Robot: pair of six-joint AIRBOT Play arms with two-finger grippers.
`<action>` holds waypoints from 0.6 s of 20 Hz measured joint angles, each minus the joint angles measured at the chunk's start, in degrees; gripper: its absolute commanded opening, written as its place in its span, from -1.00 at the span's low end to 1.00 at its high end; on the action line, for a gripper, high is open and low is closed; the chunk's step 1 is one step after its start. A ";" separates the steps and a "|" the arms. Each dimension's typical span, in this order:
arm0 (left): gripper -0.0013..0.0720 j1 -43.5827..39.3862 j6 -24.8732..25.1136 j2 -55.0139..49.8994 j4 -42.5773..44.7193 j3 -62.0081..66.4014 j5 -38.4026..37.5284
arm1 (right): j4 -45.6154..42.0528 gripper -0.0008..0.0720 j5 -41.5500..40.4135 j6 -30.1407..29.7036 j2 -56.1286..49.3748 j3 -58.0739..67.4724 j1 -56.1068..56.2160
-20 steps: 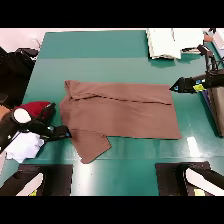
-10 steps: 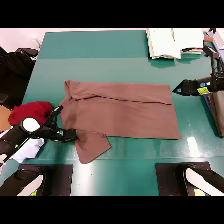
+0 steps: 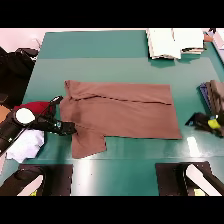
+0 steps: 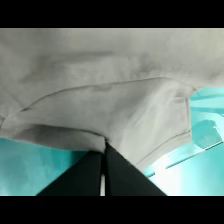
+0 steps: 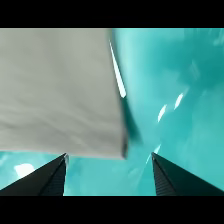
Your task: Fold the shirts.
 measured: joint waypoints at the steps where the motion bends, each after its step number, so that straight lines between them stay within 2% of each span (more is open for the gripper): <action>1: -0.91 0.00 0.20 0.00 0.04 0.24 0.04 | 0.35 0.48 -0.44 -0.04 -0.48 -2.75 -1.81; 4: -0.91 0.00 0.59 0.00 0.17 0.61 0.11 | 3.82 0.40 -2.40 -1.18 -2.71 -8.33 -4.26; 7: -0.91 0.00 0.68 0.00 0.26 0.74 0.20 | 8.20 0.14 -5.16 -1.92 -4.96 -10.73 -2.99; 9: -0.91 0.00 0.76 0.00 0.28 0.79 0.20 | 9.46 -0.84 -7.30 -2.29 -6.21 -11.45 -0.44; 10: -0.91 0.00 0.76 0.00 0.33 0.85 -0.11 | 9.68 -0.92 -8.44 -2.36 -6.51 -11.63 1.01; 12: -0.91 0.00 0.79 0.09 0.57 1.33 -1.73 | 10.14 -0.92 -9.57 -2.82 -6.12 -11.15 3.63</action>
